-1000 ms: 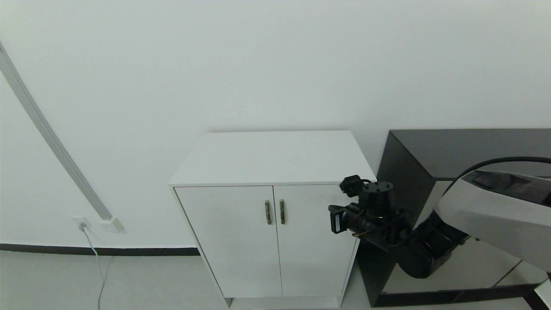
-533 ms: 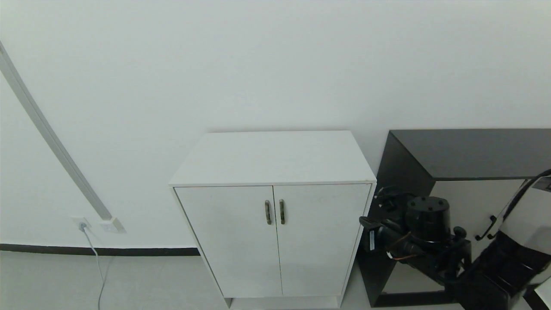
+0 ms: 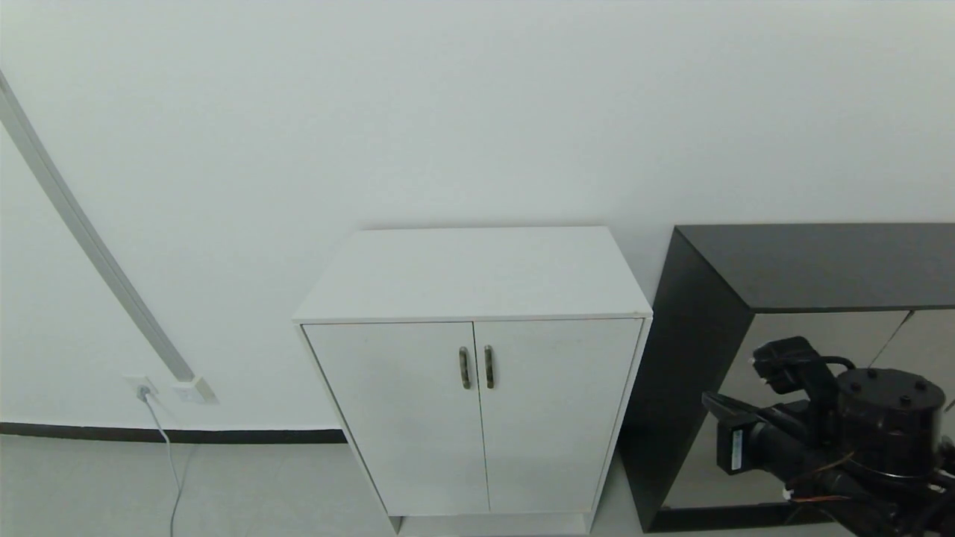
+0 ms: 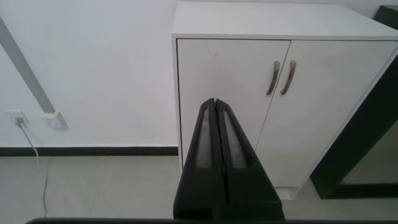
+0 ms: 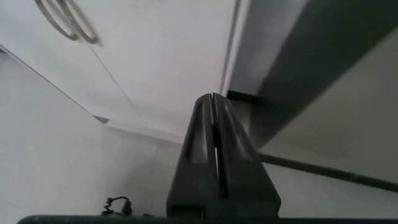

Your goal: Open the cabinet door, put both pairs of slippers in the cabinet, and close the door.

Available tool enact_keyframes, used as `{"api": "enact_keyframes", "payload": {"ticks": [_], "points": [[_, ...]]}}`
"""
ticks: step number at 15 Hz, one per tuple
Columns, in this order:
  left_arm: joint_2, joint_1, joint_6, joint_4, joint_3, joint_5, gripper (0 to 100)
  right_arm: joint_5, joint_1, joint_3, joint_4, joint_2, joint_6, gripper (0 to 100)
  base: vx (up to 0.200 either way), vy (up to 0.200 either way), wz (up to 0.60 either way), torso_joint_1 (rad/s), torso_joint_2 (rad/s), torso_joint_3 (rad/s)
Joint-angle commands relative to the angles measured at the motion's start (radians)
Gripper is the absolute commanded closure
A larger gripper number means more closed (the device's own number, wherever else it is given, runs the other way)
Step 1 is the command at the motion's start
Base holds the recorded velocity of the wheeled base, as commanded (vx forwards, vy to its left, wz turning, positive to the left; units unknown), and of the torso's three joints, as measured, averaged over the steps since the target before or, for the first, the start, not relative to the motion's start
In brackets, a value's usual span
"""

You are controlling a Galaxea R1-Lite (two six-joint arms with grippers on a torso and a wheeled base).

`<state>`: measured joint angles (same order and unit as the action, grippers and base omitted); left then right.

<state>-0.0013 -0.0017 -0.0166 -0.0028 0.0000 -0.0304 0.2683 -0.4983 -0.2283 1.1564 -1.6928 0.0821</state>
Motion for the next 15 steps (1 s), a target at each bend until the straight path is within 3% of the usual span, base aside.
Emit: {"api": "enact_keyframes", "payload": {"ticks": [1,8,11,12,13,14,15], "points": [[0.001,0.0,0.0,0.0,0.0,0.0,100,0.006,0.076,0.072,-0.001,0.105,-0.027,100,0.0,0.0,0.0,0.0,0.0,0.0],[0.001,0.0,0.0,0.0,0.0,0.0,100,0.005,0.348,0.228,-0.052,0.311,-0.061,100,0.0,0.0,0.0,0.0,0.0,0.0],[0.001,0.0,0.0,0.0,0.0,0.0,100,-0.015,0.391,0.228,-0.222,0.466,-0.061,100,0.0,0.0,0.0,0.0,0.0,0.0],[0.001,0.0,0.0,0.0,0.0,0.0,100,-0.035,0.391,0.228,-0.373,0.605,-0.064,100,0.0,0.0,0.0,0.0,0.0,0.0],[0.001,0.0,0.0,0.0,0.0,0.0,100,-0.035,0.391,0.228,-0.373,0.605,-0.064,100,0.0,0.0,0.0,0.0,0.0,0.0],[0.001,0.0,0.0,0.0,0.0,0.0,100,-0.054,0.391,0.221,-0.54,0.739,-0.064,100,0.0,0.0,0.0,0.0,0.0,0.0],[0.001,0.0,0.0,0.0,0.0,0.0,100,-0.066,0.391,0.219,-0.586,0.772,-0.064,100,0.0,0.0,0.0,0.0,0.0,0.0]]}}
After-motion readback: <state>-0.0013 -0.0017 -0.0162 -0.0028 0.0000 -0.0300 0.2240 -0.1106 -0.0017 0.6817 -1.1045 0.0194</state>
